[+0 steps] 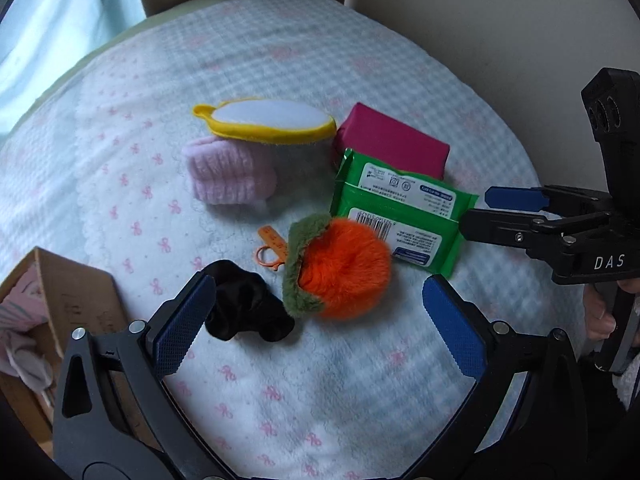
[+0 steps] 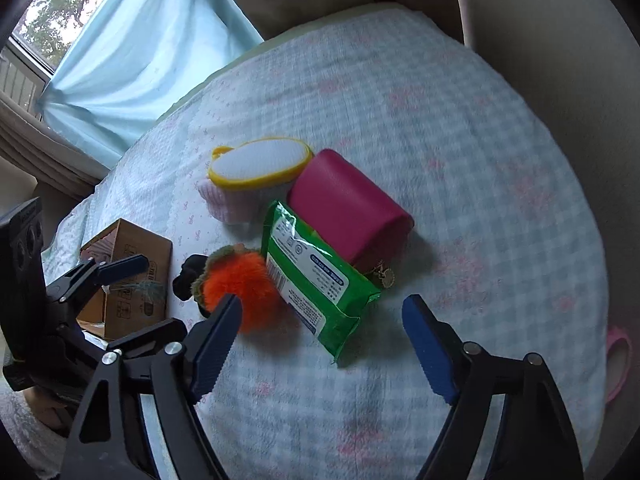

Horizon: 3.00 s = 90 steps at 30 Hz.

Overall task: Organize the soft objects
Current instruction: 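Grasp the orange pompom with the left tool while the right tool grasps the green wipe pack, then carry the orange pompom and green wipe pack into the box and release both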

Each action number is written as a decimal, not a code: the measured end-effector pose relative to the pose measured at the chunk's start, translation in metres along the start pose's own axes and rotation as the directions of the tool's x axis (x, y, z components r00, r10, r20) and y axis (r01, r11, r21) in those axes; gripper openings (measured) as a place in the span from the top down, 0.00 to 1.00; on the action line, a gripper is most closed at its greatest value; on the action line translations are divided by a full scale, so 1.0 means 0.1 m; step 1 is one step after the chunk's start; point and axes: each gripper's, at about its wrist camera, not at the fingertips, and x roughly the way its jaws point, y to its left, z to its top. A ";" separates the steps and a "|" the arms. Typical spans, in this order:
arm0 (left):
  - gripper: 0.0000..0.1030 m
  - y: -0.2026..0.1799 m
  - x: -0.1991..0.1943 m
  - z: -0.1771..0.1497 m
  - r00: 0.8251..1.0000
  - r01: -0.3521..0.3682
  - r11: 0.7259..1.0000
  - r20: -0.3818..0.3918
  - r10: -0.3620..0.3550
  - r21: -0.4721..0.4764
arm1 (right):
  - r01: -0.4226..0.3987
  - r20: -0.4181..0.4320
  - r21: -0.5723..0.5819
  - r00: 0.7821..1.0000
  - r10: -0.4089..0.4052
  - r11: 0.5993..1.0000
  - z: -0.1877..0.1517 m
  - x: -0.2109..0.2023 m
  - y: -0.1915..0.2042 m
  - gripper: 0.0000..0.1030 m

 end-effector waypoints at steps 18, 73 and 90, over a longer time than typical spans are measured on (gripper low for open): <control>0.50 -0.09 0.69 0.00 0.996 -0.033 0.997 -0.082 0.039 0.072 | -0.295 -0.037 0.143 0.952 0.303 0.945 -0.06 0.72 -0.27 0.77; 0.63 1.75 -3.35 -0.74 0.940 -0.078 0.904 0.272 0.207 -0.420 | -0.209 0.092 -0.362 0.962 0.258 0.908 0.37 -1.34 3.03 0.94; 0.63 3.39 -2.50 -1.51 0.994 -0.057 0.905 0.064 0.092 -0.423 | -0.155 -0.080 -0.260 0.987 0.139 0.953 -0.10 0.07 4.38 0.94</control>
